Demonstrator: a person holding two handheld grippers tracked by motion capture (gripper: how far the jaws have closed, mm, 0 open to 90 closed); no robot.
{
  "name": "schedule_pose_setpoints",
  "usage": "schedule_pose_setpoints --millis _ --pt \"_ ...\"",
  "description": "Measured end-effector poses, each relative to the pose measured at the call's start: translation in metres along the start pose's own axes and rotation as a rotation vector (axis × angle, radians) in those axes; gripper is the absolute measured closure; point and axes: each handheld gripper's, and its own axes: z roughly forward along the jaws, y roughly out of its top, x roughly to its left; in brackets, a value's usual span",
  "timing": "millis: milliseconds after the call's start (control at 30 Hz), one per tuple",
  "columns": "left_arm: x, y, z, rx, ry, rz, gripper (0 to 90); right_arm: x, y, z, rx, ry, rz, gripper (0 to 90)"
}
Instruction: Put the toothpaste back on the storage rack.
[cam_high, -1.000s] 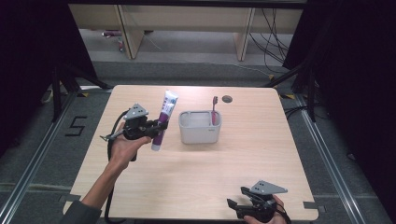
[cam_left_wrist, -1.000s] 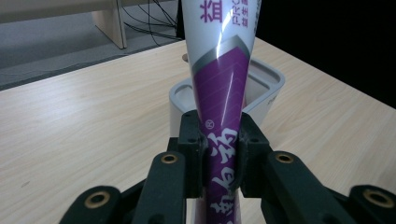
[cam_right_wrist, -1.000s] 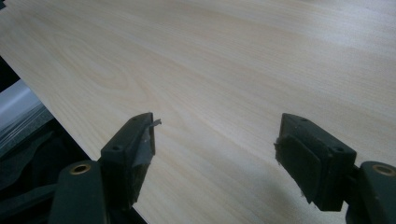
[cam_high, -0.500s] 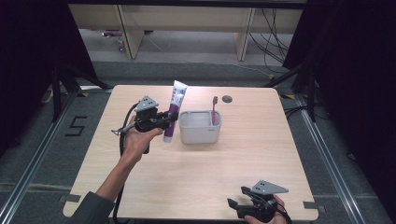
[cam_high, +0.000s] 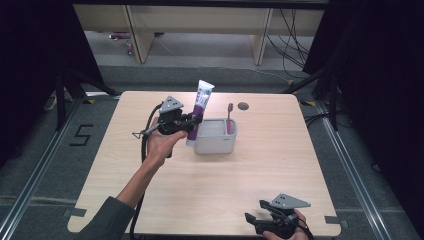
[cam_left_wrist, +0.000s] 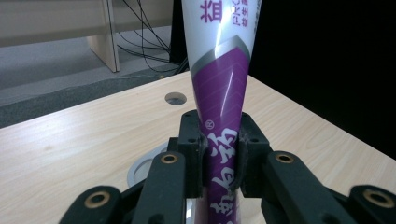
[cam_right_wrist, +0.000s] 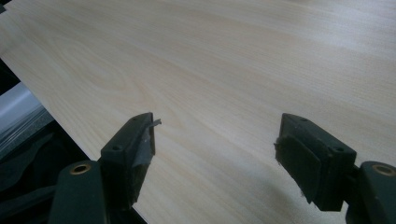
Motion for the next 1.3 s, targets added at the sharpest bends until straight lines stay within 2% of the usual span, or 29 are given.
schedule_pose_setpoints --millis 33,67,133,167,200,300,533,600,667,833,867,900,933,1000,1067,1133,1200,1233,1267,1300 --pt "0.000 0.001 0.002 -0.006 0.002 0.000 75.4 0.000 0.000 0.000 0.002 0.001 0.002 28.4" --pt "0.000 0.002 0.004 -0.009 0.002 -0.004 75.4 -0.001 0.000 0.001 -0.011 0.016 -0.019 28.5" --pt "0.000 0.003 0.009 -0.009 0.005 -0.011 75.4 0.000 0.000 0.001 -0.006 0.009 -0.024 28.5" --pt "0.000 0.003 0.011 -0.009 0.011 -0.010 75.3 -0.002 0.000 0.001 -0.009 0.009 -0.041 28.4" --pt "0.000 0.004 0.013 -0.011 0.011 -0.013 75.4 -0.001 0.000 0.000 -0.008 0.013 -0.026 28.5" --pt "0.000 0.006 0.018 -0.021 0.009 -0.036 75.4 -0.002 0.000 0.000 -0.018 0.002 -0.033 28.4" --pt "-0.003 0.011 0.030 -0.030 0.003 -0.035 75.3 -0.003 0.000 -0.002 -0.010 -0.003 -0.034 28.5" --pt "-0.003 0.011 0.034 -0.035 0.005 -0.043 75.3 -0.002 0.000 -0.001 -0.009 0.016 -0.025 28.4" --pt "-0.002 0.011 0.037 -0.039 0.013 -0.048 75.3 -0.003 0.000 -0.002 -0.014 -0.004 -0.040 28.4" --pt "0.001 0.010 0.045 -0.047 0.012 -0.068 75.3 -0.003 0.000 -0.002 -0.014 0.002 -0.038 28.5" --pt "0.001 0.010 0.047 -0.047 0.015 -0.076 75.3 -0.003 -0.001 -0.001 -0.023 0.015 -0.034 28.4" --pt "0.001 0.010 0.049 -0.047 0.017 -0.078 75.3 -0.003 -0.001 -0.002 -0.015 -0.001 -0.040 28.4" --pt "0.002 0.010 0.050 -0.050 0.021 -0.077 75.3 0.000 -0.001 -0.002 -0.008 0.016 -0.002 28.5" --pt "0.002 0.010 0.052 -0.053 0.022 -0.083 75.3 0.000 -0.001 -0.002 -0.006 0.018 0.001 28.4" --pt "0.001 0.010 0.054 -0.052 0.020 -0.079 75.3 -0.002 -0.001 -0.002 -0.009 0.008 -0.025 28.4" --pt "0.001 0.010 0.055 -0.058 0.028 -0.074 75.3 -0.001 -0.001 -0.002 -0.007 0.007 -0.020 28.4" --pt "0.002 0.009 0.057 -0.062 0.029 -0.086 75.2 -0.002 -0.001 -0.001 -0.013 0.020 -0.036 28.4" --pt "0.003 0.009 0.058 -0.062 0.036 -0.085 75.2 0.001 -0.002 -0.002 0.001 0.025 0.004 28.5" --pt "0.003 0.009 0.059 -0.061 0.039 -0.081 75.2 0.001 -0.002 -0.002 0.001 0.027 0.011 28.5" --pt "0.003 0.008 0.060 -0.060 0.040 -0.081 75.2 0.001 -0.002 -0.001 -0.003 0.030 -0.002 28.4"
